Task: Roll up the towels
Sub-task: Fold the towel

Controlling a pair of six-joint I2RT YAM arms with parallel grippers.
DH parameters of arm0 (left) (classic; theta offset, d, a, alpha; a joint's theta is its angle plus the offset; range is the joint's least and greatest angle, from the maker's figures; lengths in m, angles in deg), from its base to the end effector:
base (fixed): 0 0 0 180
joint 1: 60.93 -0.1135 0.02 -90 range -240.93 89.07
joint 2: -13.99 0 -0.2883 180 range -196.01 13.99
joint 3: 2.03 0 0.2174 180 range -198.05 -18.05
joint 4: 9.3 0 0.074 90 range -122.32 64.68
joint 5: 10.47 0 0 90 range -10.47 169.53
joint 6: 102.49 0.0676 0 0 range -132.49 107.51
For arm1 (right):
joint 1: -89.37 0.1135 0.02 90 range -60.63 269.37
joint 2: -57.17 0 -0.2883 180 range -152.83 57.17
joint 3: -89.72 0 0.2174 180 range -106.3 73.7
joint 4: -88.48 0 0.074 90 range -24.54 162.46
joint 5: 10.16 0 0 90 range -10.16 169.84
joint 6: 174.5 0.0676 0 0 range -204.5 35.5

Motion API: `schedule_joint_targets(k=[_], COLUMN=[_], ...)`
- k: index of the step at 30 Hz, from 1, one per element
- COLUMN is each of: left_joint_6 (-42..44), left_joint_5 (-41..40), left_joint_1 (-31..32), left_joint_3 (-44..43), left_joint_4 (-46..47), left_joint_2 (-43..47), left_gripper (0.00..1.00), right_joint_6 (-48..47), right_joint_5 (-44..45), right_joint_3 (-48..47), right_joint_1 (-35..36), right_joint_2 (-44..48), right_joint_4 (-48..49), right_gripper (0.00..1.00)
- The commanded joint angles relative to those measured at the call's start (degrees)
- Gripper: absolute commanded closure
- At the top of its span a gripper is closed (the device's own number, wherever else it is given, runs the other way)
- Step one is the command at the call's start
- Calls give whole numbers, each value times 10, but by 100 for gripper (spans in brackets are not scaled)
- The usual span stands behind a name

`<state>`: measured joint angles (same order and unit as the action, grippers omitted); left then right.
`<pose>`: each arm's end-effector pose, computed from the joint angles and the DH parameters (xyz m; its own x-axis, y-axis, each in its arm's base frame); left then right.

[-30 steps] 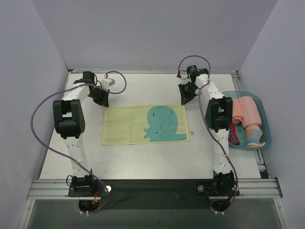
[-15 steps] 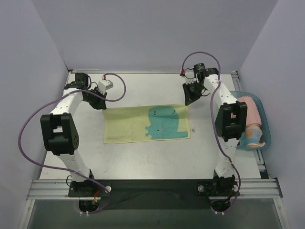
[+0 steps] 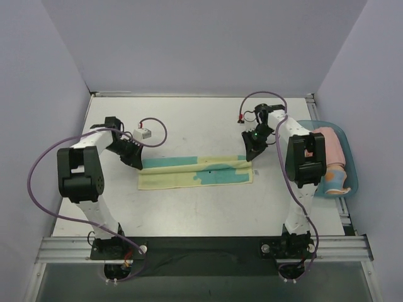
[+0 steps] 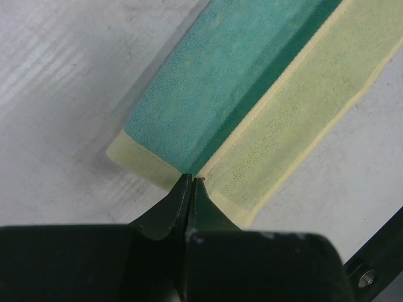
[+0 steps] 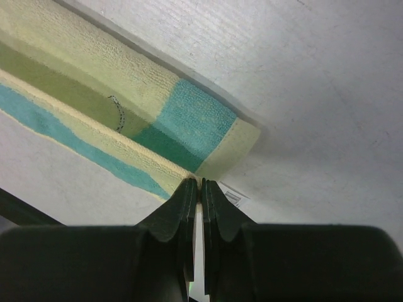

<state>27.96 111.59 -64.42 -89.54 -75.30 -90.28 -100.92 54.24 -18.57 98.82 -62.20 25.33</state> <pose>0.3174 -0.0166 0.2000 -0.7437 0.5055 -0.4375 0.6540 0.6860 -0.3189 0.4010 0.0964 0.1931 -0.8360 -0.3976 -0.3782 -0.5215 0.7902 0.3220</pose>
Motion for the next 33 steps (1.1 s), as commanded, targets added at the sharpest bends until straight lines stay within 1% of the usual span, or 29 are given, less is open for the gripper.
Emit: schedule_joint_targets(k=[1, 9, 16, 20, 24, 30, 33], left_joint_6=[-25, -65, -79, -77, -74, -60, -49], left_joint_5=[-9, -29, -30, -27, -13, -3, -7], left_joint_1=[-3, 1, 3, 1, 1, 1, 0], left_joint_3=[0, -8, -23, -60, -76, -67, -55], left_joint_4=[16, 47, 46, 10, -24, -62, -79], left_joint_2=[-34, -70, -58, -35, -12, 39, 58], left_gripper=[100, 100, 100, 100, 100, 100, 100], right_joint_6=[-7, -8, -4, -5, -8, -18, -23], right_joint_5=[1, 14, 26, 29, 24, 20, 17], right_joint_3=[-5, 0, -19, -45, -63, -41, -11], right_joint_1=[-3, 4, 7, 4, 0, 0, 0], right_joint_2=[-18, -33, -27, -7, 18, 55, 69], right_joint_4=[-20, -18, -20, -31, -54, -67, -67], right_gripper=[100, 100, 100, 100, 100, 100, 100])
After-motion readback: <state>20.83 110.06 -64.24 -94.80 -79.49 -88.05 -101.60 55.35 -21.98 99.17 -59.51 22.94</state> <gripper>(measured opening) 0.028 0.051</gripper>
